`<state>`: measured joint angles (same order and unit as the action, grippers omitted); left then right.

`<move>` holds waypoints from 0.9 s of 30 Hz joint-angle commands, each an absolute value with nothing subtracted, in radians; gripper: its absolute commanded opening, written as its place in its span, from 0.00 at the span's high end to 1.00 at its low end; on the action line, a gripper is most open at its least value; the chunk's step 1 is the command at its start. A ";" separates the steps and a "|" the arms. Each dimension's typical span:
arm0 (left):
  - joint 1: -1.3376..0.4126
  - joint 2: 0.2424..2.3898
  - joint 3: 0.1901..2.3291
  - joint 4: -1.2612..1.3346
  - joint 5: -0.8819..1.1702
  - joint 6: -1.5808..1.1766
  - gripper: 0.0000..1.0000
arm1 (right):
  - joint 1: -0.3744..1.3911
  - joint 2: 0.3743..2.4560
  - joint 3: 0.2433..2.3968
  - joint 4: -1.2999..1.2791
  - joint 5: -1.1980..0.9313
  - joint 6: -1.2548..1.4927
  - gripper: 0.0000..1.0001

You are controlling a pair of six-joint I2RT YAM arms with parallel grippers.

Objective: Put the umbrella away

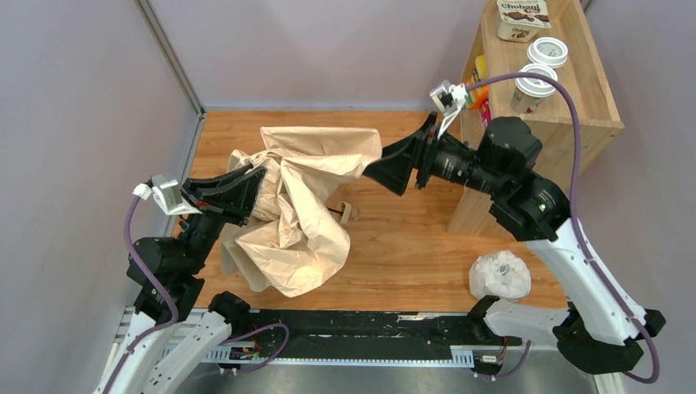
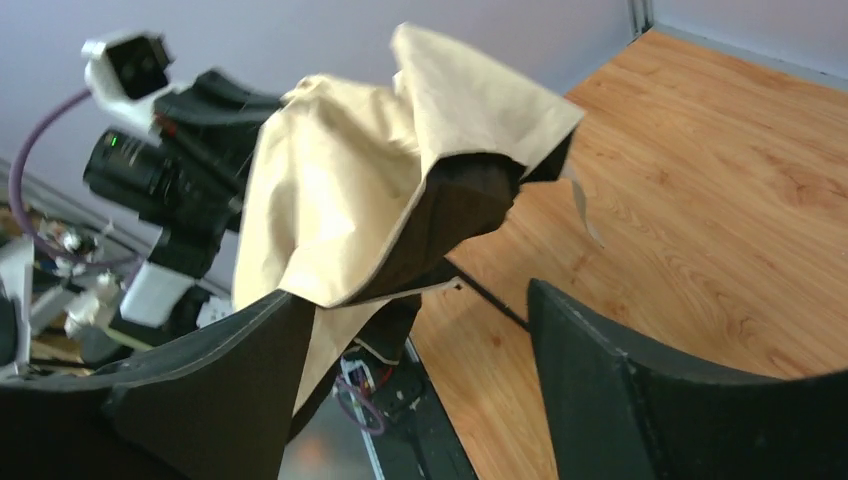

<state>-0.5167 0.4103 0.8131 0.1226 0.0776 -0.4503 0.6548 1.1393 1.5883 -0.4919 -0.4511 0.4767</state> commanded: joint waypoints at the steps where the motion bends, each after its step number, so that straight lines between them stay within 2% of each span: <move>1: -0.518 0.445 0.873 0.103 -0.026 -0.502 1.00 | 0.804 1.054 1.595 -0.615 -0.221 0.264 0.17; 2: -0.520 0.448 0.871 0.106 -0.017 -0.503 1.00 | 0.824 1.057 1.582 -0.594 -0.227 0.267 0.18; 5: -0.520 0.471 0.868 0.113 -0.008 -0.512 1.00 | 0.882 1.120 1.624 -0.584 -0.215 0.291 0.41; 7: -0.519 0.479 0.865 0.104 -0.015 -0.520 1.00 | 0.937 1.150 1.670 -0.621 -0.087 0.252 0.43; 10: -0.520 0.491 0.865 0.095 -0.006 -0.535 1.00 | 0.971 1.201 1.697 -0.620 -0.101 0.210 0.47; 12: -0.520 0.503 0.865 0.101 0.029 -0.551 1.00 | 0.971 1.250 1.695 -0.579 -0.136 0.227 0.66; 15: -0.520 0.517 0.864 0.121 0.057 -0.580 1.00 | 0.969 1.333 1.713 -0.523 -0.155 0.241 0.78; 20: -0.520 0.561 0.876 0.140 0.110 -0.638 1.00 | 0.969 1.480 1.813 -0.462 -0.218 0.258 0.78; 22: -0.520 0.584 0.884 0.135 0.133 -0.661 1.00 | 0.965 1.547 1.891 -0.513 -0.233 0.241 0.76; 24: -0.518 0.603 0.893 0.115 0.129 -0.675 1.00 | 0.968 1.591 1.968 -0.628 -0.168 0.197 0.73; 27: -0.520 0.632 0.946 0.014 0.046 -0.693 1.00 | 0.968 1.546 1.973 -0.736 -0.036 0.158 0.64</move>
